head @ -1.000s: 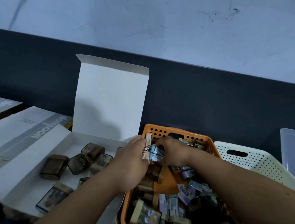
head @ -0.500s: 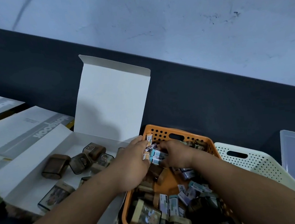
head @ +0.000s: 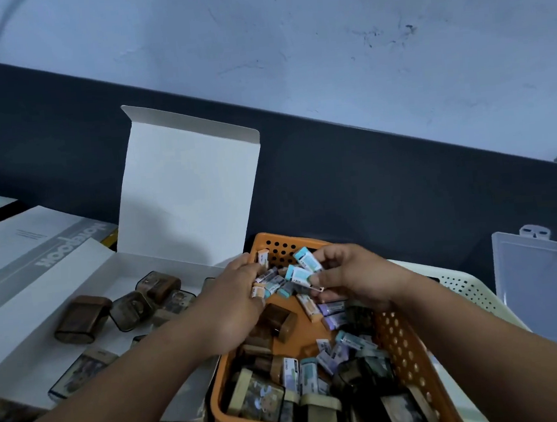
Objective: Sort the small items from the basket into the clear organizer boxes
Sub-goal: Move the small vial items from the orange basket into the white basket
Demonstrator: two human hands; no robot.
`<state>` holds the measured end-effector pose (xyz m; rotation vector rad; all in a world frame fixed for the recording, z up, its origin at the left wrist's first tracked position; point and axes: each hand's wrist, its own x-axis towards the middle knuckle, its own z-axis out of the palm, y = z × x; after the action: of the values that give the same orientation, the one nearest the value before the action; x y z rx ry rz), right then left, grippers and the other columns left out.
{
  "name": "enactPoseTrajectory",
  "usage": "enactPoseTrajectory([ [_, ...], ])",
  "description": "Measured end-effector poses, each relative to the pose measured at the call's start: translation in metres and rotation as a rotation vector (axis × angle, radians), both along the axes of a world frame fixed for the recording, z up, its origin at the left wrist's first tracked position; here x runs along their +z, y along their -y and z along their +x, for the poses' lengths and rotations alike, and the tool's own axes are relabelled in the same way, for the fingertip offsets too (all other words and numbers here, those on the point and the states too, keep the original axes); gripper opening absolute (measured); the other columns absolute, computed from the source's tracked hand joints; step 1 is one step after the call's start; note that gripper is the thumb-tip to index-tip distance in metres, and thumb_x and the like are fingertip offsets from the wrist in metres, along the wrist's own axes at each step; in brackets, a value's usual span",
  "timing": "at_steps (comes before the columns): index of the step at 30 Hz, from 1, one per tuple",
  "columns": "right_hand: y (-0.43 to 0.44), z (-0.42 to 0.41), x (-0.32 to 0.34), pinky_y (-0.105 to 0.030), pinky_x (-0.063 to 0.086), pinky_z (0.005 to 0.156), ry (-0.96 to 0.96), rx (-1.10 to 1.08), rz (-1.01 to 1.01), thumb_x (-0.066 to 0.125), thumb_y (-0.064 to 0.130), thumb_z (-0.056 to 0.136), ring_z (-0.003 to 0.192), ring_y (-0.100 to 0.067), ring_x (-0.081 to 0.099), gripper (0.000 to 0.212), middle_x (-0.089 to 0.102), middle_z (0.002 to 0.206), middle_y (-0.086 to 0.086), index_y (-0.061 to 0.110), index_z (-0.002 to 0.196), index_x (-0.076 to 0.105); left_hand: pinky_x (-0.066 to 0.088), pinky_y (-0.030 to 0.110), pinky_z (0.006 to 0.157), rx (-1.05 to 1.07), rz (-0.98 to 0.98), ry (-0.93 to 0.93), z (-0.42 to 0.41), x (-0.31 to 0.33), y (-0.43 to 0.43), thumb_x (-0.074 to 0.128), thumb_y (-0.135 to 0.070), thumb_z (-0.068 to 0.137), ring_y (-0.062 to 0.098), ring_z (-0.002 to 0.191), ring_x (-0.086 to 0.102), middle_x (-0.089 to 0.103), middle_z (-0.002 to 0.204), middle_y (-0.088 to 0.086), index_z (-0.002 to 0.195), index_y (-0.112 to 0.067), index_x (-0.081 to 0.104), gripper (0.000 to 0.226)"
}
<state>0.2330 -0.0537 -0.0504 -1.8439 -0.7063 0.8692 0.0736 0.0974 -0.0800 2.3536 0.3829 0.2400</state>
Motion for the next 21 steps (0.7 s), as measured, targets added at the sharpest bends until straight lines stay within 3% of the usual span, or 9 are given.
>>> enactPoseTrajectory([
  [5,0.053,0.001,0.018,-0.018,0.048,0.052,-0.023,-0.118,0.124,0.054,-0.005,0.091,0.063,-0.012,0.061,0.015,0.064,0.079,-0.01,0.006,0.101,0.058,0.024,0.016,0.087,0.003,0.029,0.003,-0.003,0.011,0.01,0.047,-0.016,0.098,0.003,0.119,0.033,0.027,0.15,-0.007,0.145,-0.019,0.033,0.048],
  [8,0.087,0.008,0.019,-0.019,0.05,0.053,-0.022,-0.233,0.143,0.056,-0.003,0.09,0.066,-0.013,0.06,0.015,0.064,0.082,-0.009,0.006,0.102,0.059,0.026,0.017,0.088,0.019,0.091,-0.006,-0.002,0.015,0.016,0.049,-0.016,0.098,0.012,0.13,0.035,0.03,0.149,-0.004,0.144,-0.017,0.035,0.049],
  [11,0.116,0.017,0.018,-0.028,0.05,0.068,-0.01,-0.334,0.116,0.059,0.002,0.09,0.075,-0.018,0.061,0.015,0.066,0.088,-0.013,0.006,0.104,0.061,0.028,0.022,0.099,0.017,0.142,-0.035,-0.002,0.018,0.017,0.049,-0.015,0.097,0.015,0.134,0.032,0.03,0.15,0.0,0.144,-0.015,0.035,0.049],
  [14,0.137,0.02,0.012,-0.03,0.052,0.071,0.012,-0.4,0.029,0.06,0.007,0.091,0.078,-0.019,0.063,0.018,0.068,0.094,-0.015,0.006,0.108,0.062,0.028,0.025,0.103,0.017,0.142,-0.046,-0.002,0.02,0.018,0.051,-0.013,0.096,0.018,0.134,0.032,0.031,0.149,0.003,0.144,-0.014,0.036,0.05],
  [18,0.146,0.025,-0.004,-0.03,0.054,0.065,0.168,-0.497,-0.126,0.063,0.007,0.09,0.075,-0.021,0.064,0.018,0.07,0.096,-0.016,0.009,0.108,0.063,0.031,0.023,0.093,0.001,0.124,-0.039,-0.002,0.017,0.017,0.052,-0.011,0.094,0.018,0.126,0.04,0.037,0.144,0.002,0.141,-0.014,0.04,0.048],
  [21,0.147,0.033,-0.016,-0.038,0.056,0.087,0.383,-0.49,-0.353,0.067,0.009,0.087,0.094,-0.025,0.067,0.035,0.069,0.111,-0.012,0.018,0.121,0.061,0.029,0.02,0.091,0.0,0.113,-0.037,-0.002,0.016,0.016,0.051,-0.011,0.094,0.018,0.126,0.039,0.037,0.144,0.001,0.14,-0.013,0.041,0.047],
])
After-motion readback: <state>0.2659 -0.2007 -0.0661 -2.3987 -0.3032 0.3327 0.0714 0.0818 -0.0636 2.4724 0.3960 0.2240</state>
